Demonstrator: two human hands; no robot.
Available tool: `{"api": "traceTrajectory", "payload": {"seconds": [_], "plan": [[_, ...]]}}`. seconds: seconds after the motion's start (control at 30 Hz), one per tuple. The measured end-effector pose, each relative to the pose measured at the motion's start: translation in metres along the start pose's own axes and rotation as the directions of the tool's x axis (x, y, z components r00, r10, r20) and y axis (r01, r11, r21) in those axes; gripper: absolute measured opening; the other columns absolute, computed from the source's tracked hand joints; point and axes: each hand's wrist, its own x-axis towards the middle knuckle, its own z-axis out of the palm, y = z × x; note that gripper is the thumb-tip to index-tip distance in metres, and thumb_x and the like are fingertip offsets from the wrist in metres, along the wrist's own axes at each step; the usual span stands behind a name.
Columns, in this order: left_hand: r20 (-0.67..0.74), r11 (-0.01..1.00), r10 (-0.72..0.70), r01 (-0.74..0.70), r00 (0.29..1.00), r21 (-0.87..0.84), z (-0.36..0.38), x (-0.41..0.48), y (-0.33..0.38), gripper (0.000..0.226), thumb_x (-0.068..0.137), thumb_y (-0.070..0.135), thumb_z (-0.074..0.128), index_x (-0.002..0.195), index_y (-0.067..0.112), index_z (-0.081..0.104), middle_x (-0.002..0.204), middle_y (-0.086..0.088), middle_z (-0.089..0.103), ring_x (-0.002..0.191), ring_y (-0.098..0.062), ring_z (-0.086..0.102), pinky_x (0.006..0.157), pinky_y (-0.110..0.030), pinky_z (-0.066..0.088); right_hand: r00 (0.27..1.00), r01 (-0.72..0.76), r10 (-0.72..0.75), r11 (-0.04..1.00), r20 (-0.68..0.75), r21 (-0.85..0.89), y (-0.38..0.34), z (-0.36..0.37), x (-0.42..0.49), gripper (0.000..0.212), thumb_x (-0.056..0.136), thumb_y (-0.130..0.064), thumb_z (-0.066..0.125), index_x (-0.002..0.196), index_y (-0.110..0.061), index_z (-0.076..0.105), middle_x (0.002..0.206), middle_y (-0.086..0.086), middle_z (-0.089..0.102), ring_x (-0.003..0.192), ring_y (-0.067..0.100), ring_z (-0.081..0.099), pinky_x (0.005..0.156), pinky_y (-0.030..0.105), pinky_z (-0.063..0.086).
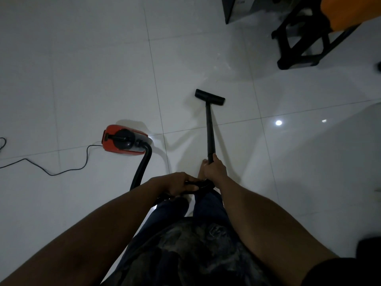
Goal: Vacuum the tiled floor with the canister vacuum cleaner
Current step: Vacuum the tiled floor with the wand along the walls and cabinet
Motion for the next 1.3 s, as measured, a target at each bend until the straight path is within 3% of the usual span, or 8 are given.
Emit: {"api": "traceTrajectory", "payload": {"seconds": [0.43, 0.6, 0.7, 0.83, 0.97, 1.17, 1.23, 1.3], "plan": [[-0.087, 0.996, -0.025, 0.017, 0.996, -0.092, -0.031, 0.024, 0.032, 0.045, 0.104, 0.037, 0.048, 0.148, 0.030, 0.045, 0.071, 0.017, 0.053, 0.055, 0.000, 0.054, 0.046, -0.008, 0.041, 0.998, 0.028, -0.023, 0.994, 0.051, -0.101, -0.036, -0.044, 0.045, 0.078, 0.092, -0.016, 0.055, 0.159, -0.027, 0.015, 0.138, 0.010, 0.053, 0.114, 0.029, 0.057, 0.078, 0.029, 0.047], [-0.092, 0.992, -0.045, 0.033, 0.995, -0.123, -0.052, 0.049, 0.056, 0.046, 0.103, 0.039, 0.048, 0.148, 0.030, 0.044, 0.081, 0.017, 0.058, 0.057, 0.002, 0.059, 0.051, -0.006, 0.041, 0.998, 0.053, -0.047, 0.987, 0.043, -0.149, -0.051, -0.072, 0.075, 0.076, 0.093, -0.018, 0.051, 0.159, -0.030, 0.014, 0.134, 0.012, 0.056, 0.113, 0.031, 0.057, 0.094, 0.041, 0.053], [-0.099, 0.989, -0.063, 0.048, 0.993, -0.141, -0.066, 0.069, 0.073, 0.047, 0.103, 0.042, 0.047, 0.148, 0.031, 0.045, 0.093, 0.011, 0.063, 0.069, -0.004, 0.062, 0.059, -0.012, 0.045, 0.995, 0.075, -0.065, 0.986, 0.072, -0.149, -0.065, -0.097, 0.093, 0.075, 0.095, -0.016, 0.050, 0.159, -0.029, 0.013, 0.138, 0.012, 0.053, 0.114, 0.030, 0.057, 0.082, 0.033, 0.049], [-0.111, 0.972, -0.119, 0.093, 0.987, -0.215, -0.087, 0.098, 0.103, 0.046, 0.103, 0.042, 0.048, 0.148, 0.036, 0.041, 0.087, 0.005, 0.060, 0.054, -0.001, 0.060, 0.050, -0.020, 0.050, 0.991, 0.099, -0.081, 0.980, 0.108, -0.170, -0.085, -0.138, 0.123, 0.073, 0.097, -0.015, 0.048, 0.160, -0.029, 0.013, 0.139, 0.013, 0.052, 0.114, 0.029, 0.057, 0.075, 0.030, 0.043], [-0.129, 0.972, -0.120, 0.090, 0.984, -0.218, -0.111, 0.125, 0.121, 0.051, 0.098, 0.055, 0.047, 0.147, 0.041, 0.041, 0.113, -0.005, 0.067, 0.079, -0.017, 0.068, 0.075, -0.044, 0.061, 0.987, 0.129, -0.105, 0.968, 0.119, -0.217, -0.109, -0.169, 0.150, 0.072, 0.098, -0.016, 0.048, 0.160, -0.030, 0.013, 0.141, 0.011, 0.050, 0.116, 0.029, 0.056, 0.077, 0.030, 0.043], [-0.167, 0.958, -0.152, 0.103, 0.974, -0.267, -0.143, 0.141, 0.138, 0.047, 0.102, 0.045, 0.046, 0.148, 0.038, 0.040, 0.088, 0.002, 0.066, 0.053, -0.007, 0.064, 0.057, -0.025, 0.054, 0.979, 0.177, -0.140, 0.945, 0.148, -0.275, -0.145, -0.191, 0.174, 0.071, 0.099, -0.016, 0.046, 0.160, -0.029, 0.012, 0.142, 0.011, 0.050, 0.118, 0.030, 0.055, 0.080, 0.030, 0.044], [-0.163, 0.949, -0.171, 0.118, 0.972, -0.292, -0.157, 0.144, 0.139, 0.047, 0.102, 0.046, 0.047, 0.147, 0.035, 0.042, 0.103, -0.012, 0.070, 0.067, -0.025, 0.071, 0.058, -0.028, 0.056, 0.977, 0.191, -0.151, 0.937, 0.153, -0.293, -0.161, -0.195, 0.180, 0.071, 0.099, -0.017, 0.046, 0.160, -0.028, 0.012, 0.142, 0.011, 0.049, 0.119, 0.030, 0.055, 0.080, 0.029, 0.044], [-0.167, 0.949, -0.187, 0.134, 0.968, -0.287, -0.173, 0.147, 0.140, 0.051, 0.101, 0.047, 0.047, 0.149, 0.033, 0.040, 0.133, -0.030, 0.054, 0.107, -0.046, 0.063, 0.071, -0.035, 0.060, 0.974, 0.205, -0.162, 0.927, 0.159, -0.312, -0.177, -0.198, 0.186, 0.071, 0.099, -0.017, 0.046, 0.160, -0.027, 0.012, 0.142, 0.012, 0.049, 0.118, 0.030, 0.055, 0.080, 0.029, 0.044]]}}
